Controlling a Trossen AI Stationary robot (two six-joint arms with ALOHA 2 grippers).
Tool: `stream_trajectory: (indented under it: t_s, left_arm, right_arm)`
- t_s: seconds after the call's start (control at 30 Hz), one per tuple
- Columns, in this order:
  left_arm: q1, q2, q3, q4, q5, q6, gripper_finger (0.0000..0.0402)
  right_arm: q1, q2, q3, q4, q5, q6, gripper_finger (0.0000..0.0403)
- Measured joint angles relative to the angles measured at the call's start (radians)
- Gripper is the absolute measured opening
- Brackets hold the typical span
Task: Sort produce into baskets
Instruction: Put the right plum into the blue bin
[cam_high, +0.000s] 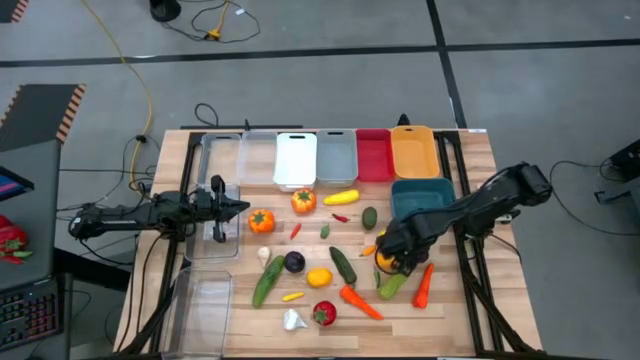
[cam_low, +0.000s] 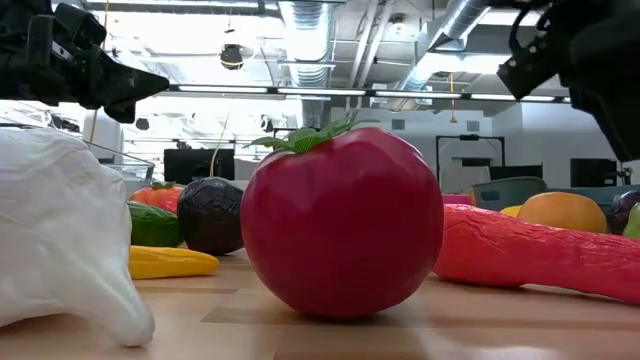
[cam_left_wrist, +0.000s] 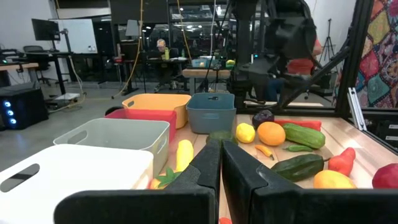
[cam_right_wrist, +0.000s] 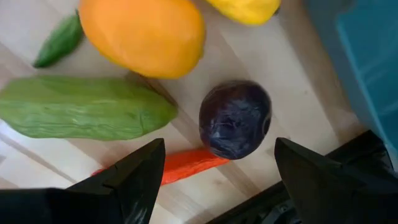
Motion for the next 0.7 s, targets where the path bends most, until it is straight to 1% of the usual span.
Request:
stream_trajectory:
  t_s: [0.27, 0.7]
  left_arm:
    - [0.0, 0.0, 0.0, 0.0, 0.0, 0.0, 0.0002]
    - [0.0, 0.0, 0.0, 0.0, 0.0, 0.0, 0.0002]
  right_arm:
    - [0.031, 0.084, 0.0, -0.006, 0.0, 0.023, 0.0329]
    - [0.032, 0.219, 0.0, -0.024, 0.001, 0.018, 0.0329]
